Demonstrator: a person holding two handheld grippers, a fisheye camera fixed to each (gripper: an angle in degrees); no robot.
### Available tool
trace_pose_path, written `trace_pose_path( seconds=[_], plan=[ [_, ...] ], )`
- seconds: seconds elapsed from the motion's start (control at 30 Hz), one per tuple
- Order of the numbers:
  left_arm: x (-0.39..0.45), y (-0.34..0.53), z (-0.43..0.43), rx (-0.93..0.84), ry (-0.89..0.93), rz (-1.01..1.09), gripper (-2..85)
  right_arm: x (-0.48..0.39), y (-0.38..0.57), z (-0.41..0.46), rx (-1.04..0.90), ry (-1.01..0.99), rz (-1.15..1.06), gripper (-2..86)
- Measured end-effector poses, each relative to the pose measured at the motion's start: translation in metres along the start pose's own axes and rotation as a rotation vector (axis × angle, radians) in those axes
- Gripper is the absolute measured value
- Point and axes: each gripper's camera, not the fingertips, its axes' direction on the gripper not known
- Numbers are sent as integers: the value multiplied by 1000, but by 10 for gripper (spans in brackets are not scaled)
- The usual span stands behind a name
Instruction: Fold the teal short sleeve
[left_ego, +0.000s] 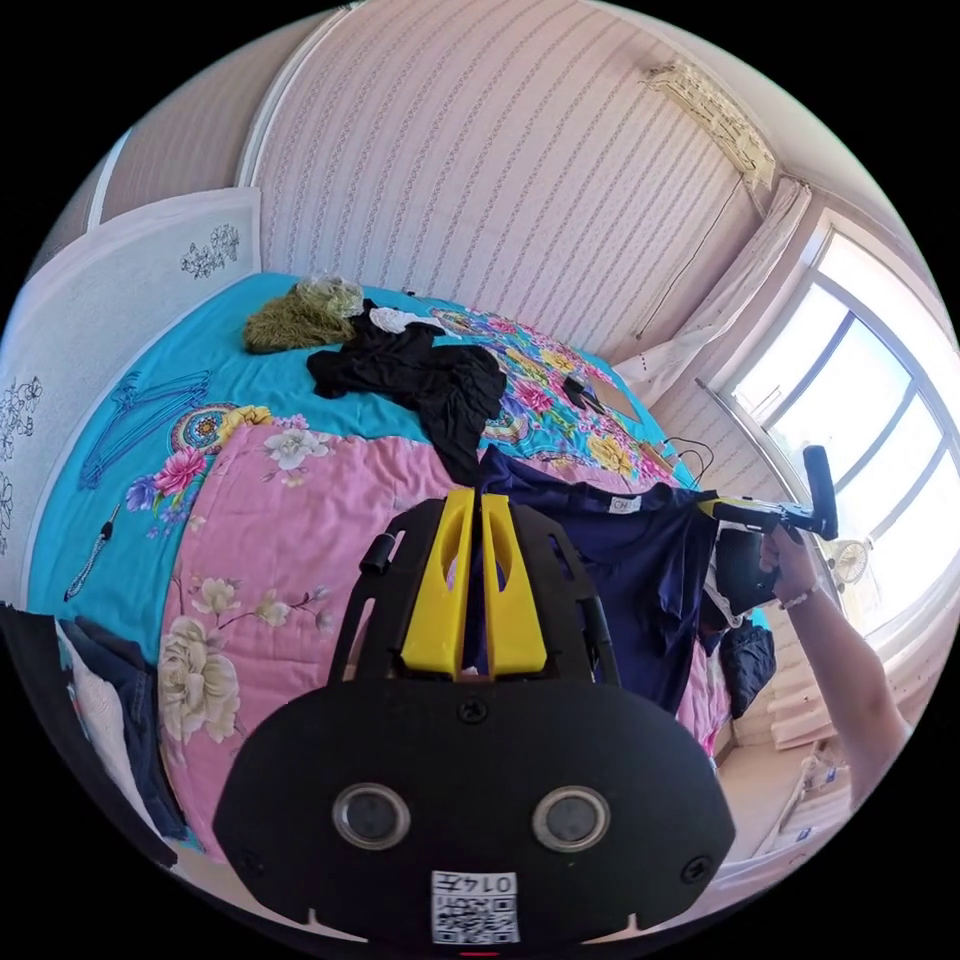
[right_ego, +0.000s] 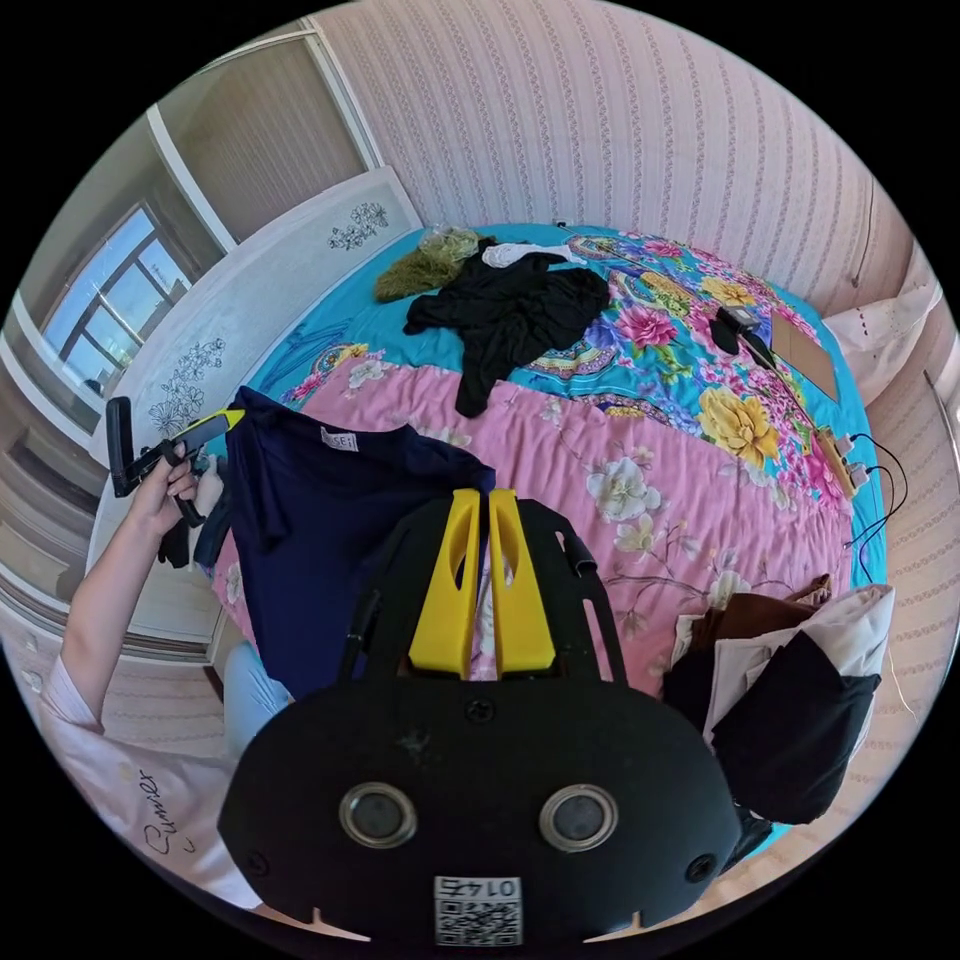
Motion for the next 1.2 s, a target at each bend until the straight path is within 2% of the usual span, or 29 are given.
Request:
trace_pose_path(
  seconds=[0.13, 0.3, 0.5, 0.77, 0.97, 1.2],
  plan=[
    [-6, -3, 1, -1, 36, 0, -10, 11, 0, -18, 33, -12, 59, 5],
    [-25, 40, -5, -47, 73, -30, -10, 8, 43, -21, 29, -75, 8, 6],
    [-48, 144, -25, -99, 141, -47, -10, 3, 152, -11, 3, -175, 27, 6],
    [-57, 290, -51, -194, 162, -85, -10, -9, 318, 15, -44, -318, 196, 6],
    [-68, 352, -73, -172, 240, -175, -10, -25, 384, 6, -7, -379, 256, 6],
    [-62, 403, -81, -223, 257, -128, -10, -44, 434, -4, -31, -365, 225, 7]
  ],
)
